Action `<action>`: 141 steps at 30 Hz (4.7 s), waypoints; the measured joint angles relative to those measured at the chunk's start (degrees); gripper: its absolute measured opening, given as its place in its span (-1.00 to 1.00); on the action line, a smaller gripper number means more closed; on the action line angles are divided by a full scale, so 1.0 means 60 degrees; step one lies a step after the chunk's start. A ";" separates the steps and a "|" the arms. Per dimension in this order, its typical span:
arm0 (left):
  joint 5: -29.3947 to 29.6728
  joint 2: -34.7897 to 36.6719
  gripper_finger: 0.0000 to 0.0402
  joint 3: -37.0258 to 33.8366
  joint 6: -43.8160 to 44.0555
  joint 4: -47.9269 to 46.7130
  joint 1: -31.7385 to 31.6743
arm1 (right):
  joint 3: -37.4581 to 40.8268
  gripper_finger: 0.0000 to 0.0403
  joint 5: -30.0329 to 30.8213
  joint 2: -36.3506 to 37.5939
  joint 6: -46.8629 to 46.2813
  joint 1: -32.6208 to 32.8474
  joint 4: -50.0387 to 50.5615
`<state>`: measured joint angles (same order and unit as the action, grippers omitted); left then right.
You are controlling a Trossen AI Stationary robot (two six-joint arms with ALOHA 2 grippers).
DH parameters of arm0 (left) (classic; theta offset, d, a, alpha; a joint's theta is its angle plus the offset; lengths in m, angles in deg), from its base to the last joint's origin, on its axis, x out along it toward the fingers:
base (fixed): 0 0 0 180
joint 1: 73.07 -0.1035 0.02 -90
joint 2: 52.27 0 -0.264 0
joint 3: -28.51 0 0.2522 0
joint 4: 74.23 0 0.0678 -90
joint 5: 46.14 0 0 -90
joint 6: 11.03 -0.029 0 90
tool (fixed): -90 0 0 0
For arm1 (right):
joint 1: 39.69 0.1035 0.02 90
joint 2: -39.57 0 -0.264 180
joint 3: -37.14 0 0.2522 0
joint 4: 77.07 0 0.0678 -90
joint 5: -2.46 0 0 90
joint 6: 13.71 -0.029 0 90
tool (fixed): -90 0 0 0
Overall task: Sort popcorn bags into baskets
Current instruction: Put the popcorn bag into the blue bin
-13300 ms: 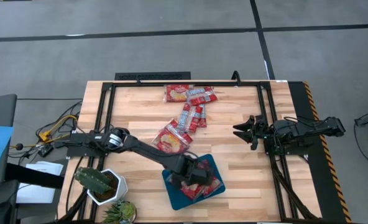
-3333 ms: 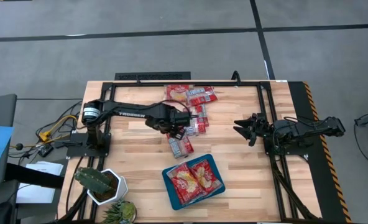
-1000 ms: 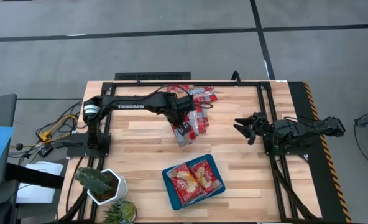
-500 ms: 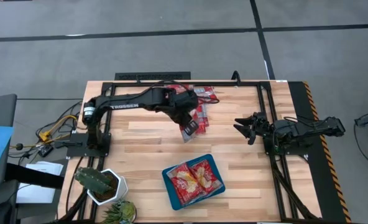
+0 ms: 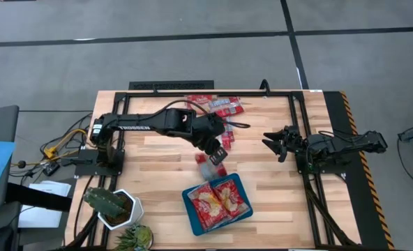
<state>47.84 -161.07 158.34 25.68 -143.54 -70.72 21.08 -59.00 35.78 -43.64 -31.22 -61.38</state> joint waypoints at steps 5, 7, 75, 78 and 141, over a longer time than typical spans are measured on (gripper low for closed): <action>0.1155 0.0000 -1.00 0.0000 -0.0053 -0.0262 0.0082 | 0.0000 0.16 -0.0009 -0.0003 0.0000 0.0000 -0.0004; 0.1587 0.0000 -0.98 0.0000 -0.0633 -0.0612 0.0060 | 0.0000 0.16 -0.0037 -0.0002 0.0000 0.0000 0.0000; -0.1603 -0.2911 -0.97 -0.3911 -1.3361 0.1669 -0.1253 | -0.0004 0.16 -0.0175 -0.0208 0.0583 -0.0012 -0.0007; -0.1358 -0.2900 -0.99 -0.3433 -1.2925 0.1012 -0.1247 | -0.0004 0.16 -0.0172 -0.0208 0.0582 -0.0089 -0.0007; -0.0785 -0.4255 -1.00 0.3122 -1.2047 -0.0054 0.1949 | -0.0003 0.16 -0.0549 -0.0687 0.0558 -0.0729 0.0029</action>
<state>43.12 -186.60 177.07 -46.60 -143.86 -59.02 21.06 -62.30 31.66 -40.30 -35.59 -61.20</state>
